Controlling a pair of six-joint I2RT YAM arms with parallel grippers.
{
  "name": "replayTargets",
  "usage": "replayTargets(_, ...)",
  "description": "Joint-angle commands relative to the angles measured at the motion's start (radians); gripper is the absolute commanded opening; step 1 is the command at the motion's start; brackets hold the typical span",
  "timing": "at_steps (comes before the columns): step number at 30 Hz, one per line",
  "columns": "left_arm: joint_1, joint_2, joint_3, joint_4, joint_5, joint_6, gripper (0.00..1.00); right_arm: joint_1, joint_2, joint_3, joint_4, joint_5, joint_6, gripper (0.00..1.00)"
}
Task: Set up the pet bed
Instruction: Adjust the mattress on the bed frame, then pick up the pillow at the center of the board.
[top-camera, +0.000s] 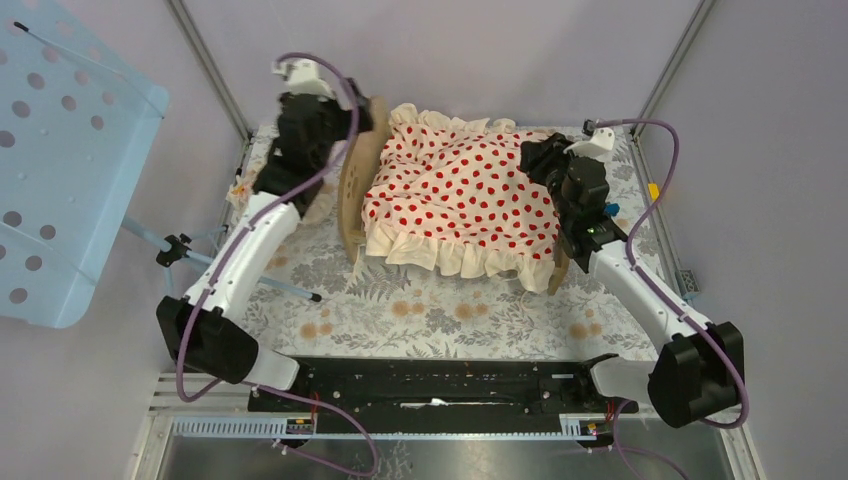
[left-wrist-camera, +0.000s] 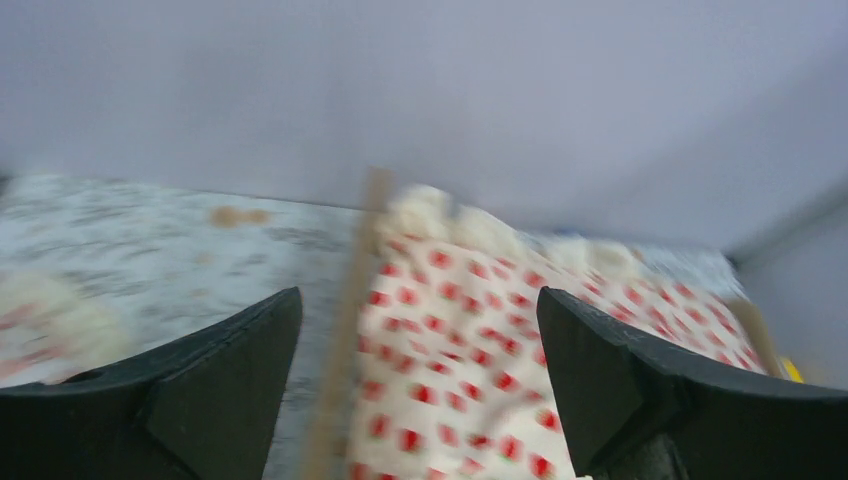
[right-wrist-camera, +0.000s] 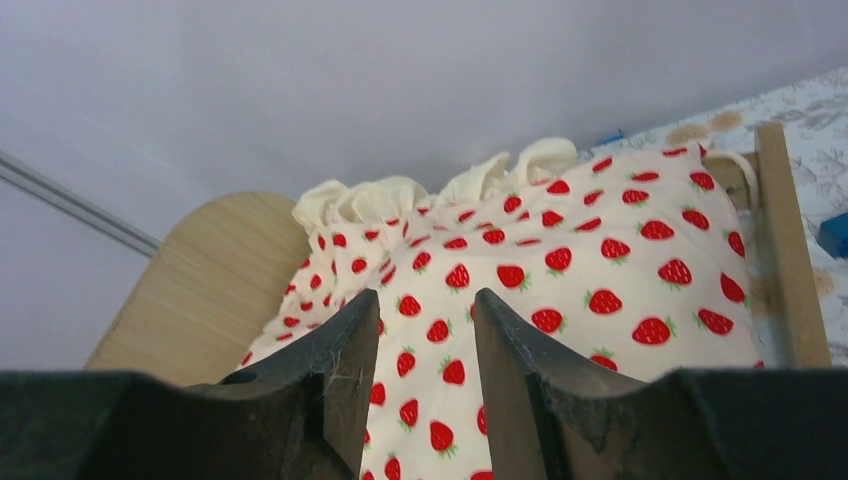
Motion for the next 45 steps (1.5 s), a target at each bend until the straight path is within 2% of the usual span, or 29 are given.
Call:
replayTargets(1,0.262,-0.005,0.043,-0.225,-0.051,-0.146,0.94,-0.005,-0.044,-0.034,-0.074,-0.042,-0.023,0.48)
replayTargets(5,0.392,0.010,0.017,-0.266,-0.142,-0.227,0.95,-0.005,-0.054,-0.059,-0.100,-0.051,-0.024,0.49)
replayTargets(8,0.459,0.105,0.043,-0.353,-0.209,-0.293,0.99,-0.005,-0.053,-0.074,-0.117,-0.053,-0.016,0.49)
replayTargets(12,0.502,0.277,0.145,-0.489,-0.279,-0.367,0.99,-0.004,-0.049,-0.103,-0.126,-0.075,0.008,0.49)
replayTargets(18,0.520,0.478,0.227,-0.524,-0.310,-0.404,0.99,-0.005,-0.054,-0.146,-0.136,-0.089,0.020,0.51)
replayTargets(32,0.567,0.702,0.276,-0.494,-0.228,-0.410,0.99,-0.005,-0.042,-0.183,-0.137,-0.110,0.015,0.53)
replayTargets(39,0.570,0.726,0.208,-0.456,-0.166,-0.407,0.99,-0.006,-0.054,-0.186,-0.150,-0.099,0.001,0.53)
replayTargets(40,0.571,0.717,0.189,-0.441,-0.159,-0.403,0.97,-0.006,-0.054,-0.185,-0.152,-0.098,0.000,0.53)
replayTargets(41,0.572,0.706,0.166,-0.421,-0.155,-0.401,0.92,-0.004,-0.056,-0.185,-0.152,-0.098,0.000,0.53)
replayTargets(45,0.585,0.658,0.071,-0.337,-0.096,-0.405,0.65,-0.005,-0.063,-0.179,-0.163,-0.101,0.002,0.54)
